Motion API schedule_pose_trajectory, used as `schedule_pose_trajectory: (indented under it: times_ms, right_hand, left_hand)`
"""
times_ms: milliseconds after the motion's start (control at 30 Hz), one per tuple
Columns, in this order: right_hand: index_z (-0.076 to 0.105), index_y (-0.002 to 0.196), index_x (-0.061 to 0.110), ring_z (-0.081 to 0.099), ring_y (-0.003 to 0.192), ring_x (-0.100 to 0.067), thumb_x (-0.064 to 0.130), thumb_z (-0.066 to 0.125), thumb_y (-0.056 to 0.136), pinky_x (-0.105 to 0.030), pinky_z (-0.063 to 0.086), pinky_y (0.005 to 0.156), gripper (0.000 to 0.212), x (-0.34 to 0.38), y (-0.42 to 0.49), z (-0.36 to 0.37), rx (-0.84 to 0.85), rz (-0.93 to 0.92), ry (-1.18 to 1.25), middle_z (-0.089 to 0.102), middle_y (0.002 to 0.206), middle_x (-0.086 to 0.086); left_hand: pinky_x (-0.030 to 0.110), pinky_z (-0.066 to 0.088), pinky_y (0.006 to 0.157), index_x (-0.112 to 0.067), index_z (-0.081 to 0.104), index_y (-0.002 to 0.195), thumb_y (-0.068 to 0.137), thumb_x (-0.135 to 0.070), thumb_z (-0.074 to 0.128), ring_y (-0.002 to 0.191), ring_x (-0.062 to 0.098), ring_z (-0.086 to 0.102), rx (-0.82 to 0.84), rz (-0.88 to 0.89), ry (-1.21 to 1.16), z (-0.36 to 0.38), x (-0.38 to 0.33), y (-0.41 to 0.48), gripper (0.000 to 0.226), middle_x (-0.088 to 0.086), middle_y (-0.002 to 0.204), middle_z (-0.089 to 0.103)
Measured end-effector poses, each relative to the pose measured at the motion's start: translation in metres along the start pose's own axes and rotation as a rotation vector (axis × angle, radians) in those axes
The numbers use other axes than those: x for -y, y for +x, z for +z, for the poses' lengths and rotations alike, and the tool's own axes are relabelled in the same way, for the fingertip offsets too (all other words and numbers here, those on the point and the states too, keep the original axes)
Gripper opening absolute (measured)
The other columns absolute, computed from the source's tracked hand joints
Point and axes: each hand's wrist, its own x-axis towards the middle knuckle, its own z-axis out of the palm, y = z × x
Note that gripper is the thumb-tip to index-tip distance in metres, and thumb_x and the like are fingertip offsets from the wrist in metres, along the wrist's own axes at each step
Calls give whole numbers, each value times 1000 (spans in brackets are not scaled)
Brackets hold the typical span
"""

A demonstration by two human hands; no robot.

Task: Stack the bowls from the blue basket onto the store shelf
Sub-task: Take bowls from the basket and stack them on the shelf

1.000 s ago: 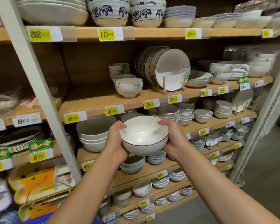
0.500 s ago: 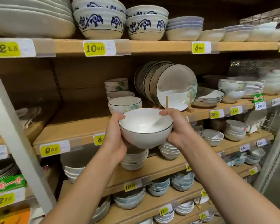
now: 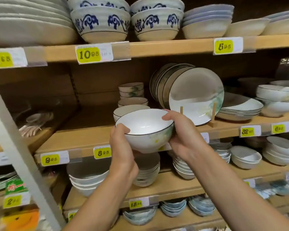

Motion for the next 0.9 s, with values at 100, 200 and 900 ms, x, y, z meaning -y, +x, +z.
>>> schedule_pose_trajectory:
  times_ms: [100,200,900]
  right_hand:
    - [68,111,17,64,98,-34,14,58,68,-45,59,68,44,14,12,-13,189,174,-10,70,108,-11]
    - [63,124,16,60,103,-35,17,60,56,-40,56,67,68,16,21,-19,243,232,-10,65,120,-15]
    - [73,79,27,68,88,-15,36,58,84,-36,54,80,19,20,20,-12,334,-21,-136,73,88,0]
  left_hand:
    - [33,54,58,-24,66,101,71,-33,49,90,29,68,34,-23,-3,4,-5,2,36,3,88,76]
    - [36,54,60,-23,64,110,65,-36,49,97,32,67,37,-36,11,9,-5,1,49,8,101,73]
    - [36,50,68,-17,62,88,77,-27,43,91,28,66,-53,-27,-8,12,-12,1,24,4,87,74]
